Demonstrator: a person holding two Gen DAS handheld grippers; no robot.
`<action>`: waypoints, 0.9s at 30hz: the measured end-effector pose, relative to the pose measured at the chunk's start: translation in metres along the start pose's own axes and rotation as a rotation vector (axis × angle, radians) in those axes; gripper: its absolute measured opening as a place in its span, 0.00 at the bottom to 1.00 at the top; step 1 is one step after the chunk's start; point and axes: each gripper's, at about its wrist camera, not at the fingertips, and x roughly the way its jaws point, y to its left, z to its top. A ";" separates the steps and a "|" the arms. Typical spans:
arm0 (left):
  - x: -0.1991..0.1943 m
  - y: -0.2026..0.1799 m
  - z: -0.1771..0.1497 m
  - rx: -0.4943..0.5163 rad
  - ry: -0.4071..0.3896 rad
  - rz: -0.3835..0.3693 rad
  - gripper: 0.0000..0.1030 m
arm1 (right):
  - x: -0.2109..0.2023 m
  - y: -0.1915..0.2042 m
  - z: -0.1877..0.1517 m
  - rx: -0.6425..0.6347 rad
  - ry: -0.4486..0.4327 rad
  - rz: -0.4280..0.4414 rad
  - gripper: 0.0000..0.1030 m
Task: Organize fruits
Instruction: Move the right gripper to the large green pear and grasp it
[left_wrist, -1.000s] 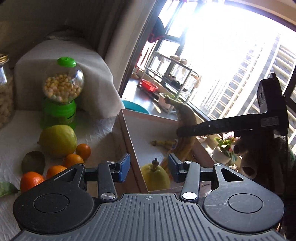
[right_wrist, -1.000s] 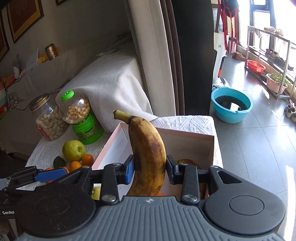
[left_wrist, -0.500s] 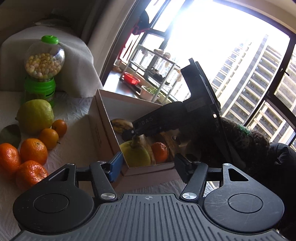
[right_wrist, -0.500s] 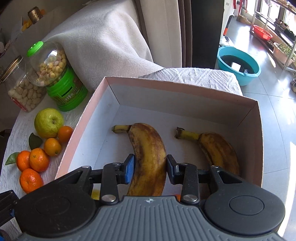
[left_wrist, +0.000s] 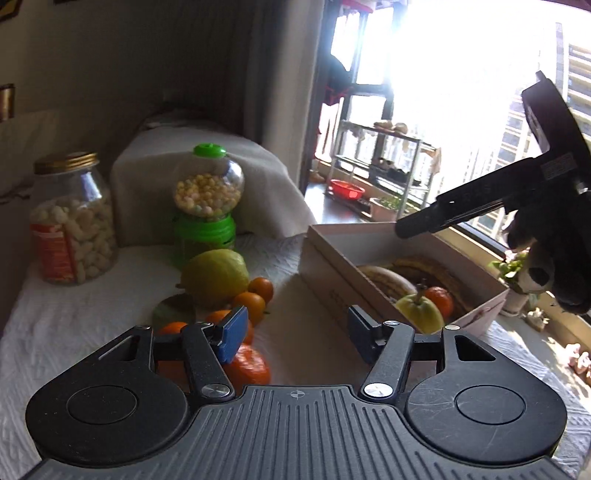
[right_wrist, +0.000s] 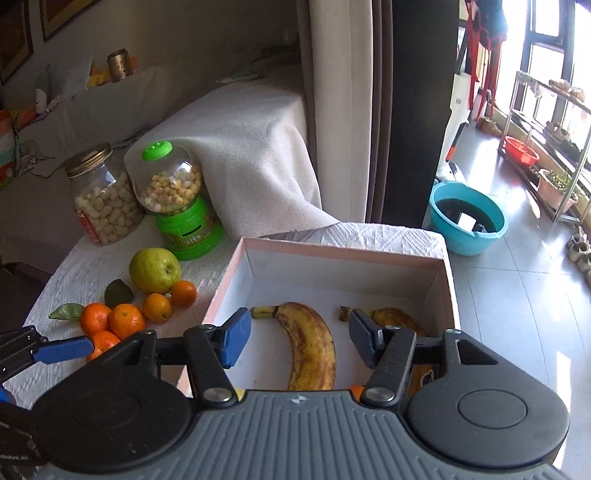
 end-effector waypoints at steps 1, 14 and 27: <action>-0.001 0.011 -0.002 -0.026 -0.001 0.055 0.63 | -0.003 0.012 0.003 -0.011 -0.025 0.025 0.63; -0.023 0.115 -0.029 -0.387 -0.146 0.278 0.63 | 0.035 0.168 0.006 -0.304 -0.068 0.121 0.62; -0.013 0.097 -0.036 -0.299 -0.091 0.213 0.62 | 0.134 0.226 0.011 -0.744 0.048 -0.130 0.61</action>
